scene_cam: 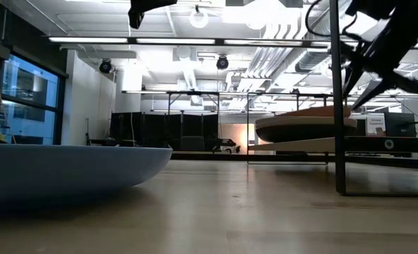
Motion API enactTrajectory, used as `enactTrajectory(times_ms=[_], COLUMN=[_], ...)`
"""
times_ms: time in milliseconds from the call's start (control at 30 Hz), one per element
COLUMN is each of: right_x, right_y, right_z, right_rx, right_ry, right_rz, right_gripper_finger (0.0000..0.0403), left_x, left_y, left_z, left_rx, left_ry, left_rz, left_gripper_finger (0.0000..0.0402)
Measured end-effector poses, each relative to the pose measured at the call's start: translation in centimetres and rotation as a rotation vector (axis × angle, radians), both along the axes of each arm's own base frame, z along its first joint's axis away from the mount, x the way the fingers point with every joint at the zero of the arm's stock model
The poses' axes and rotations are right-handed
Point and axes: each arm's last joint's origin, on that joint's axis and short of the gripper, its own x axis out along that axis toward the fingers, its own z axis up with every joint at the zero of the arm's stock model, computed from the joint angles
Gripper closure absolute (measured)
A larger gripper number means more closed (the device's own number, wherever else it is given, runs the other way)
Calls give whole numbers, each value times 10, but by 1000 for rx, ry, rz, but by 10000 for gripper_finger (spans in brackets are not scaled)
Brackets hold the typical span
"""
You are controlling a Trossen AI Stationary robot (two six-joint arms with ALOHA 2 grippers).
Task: Place and stack plates onto a shelf
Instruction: Stack the brown plate on top of the gray plate on the shelf, then put the orange plate on the shelf
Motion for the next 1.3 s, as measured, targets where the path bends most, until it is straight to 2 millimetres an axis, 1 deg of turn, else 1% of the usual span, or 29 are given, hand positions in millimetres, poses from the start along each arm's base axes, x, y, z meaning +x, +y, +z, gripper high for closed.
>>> enactTrajectory(times_ms=[167,233,300,400,533,633,667,733,867,967,1133,1300], right_x=[-13,-16,-14,0,31,50,55,61,67,67,67,67], right_y=[1,1,1,1,6,12,13,16,16,16,16,16], right_z=[31,44,54,66,77,83,84,85,84,84,84,84], right_rx=[-68,-97,-129,-237,-463,-638,-676,-725,-734,-732,-742,-759], right_ry=[110,118,88,-34,-313,-533,-579,-616,-607,-602,-596,-583], right_rz=[40,55,88,206,379,441,454,471,492,495,501,507], right_gripper_finger=[277,277,277,277,277,277,277,277,277,277,277,277], left_x=[0,0,0,0,1,2,2,2,2,1,-8,-22], left_y=[0,0,0,-1,-6,-12,-15,-17,-20,-22,-29,-44], left_z=[-1,-2,-1,-2,-1,-1,-1,-1,-2,-10,-33,-54], left_rx=[-2,-2,-3,-15,-25,-21,-16,-13,-36,-74,-177,-318], left_ry=[14,15,15,14,12,13,13,13,21,106,357,615], left_rz=[0,0,-1,-33,-117,-145,-151,-146,-128,-135,-127,-91], left_gripper_finger=[238,239,238,238,240,241,241,241,241,241,241,241])
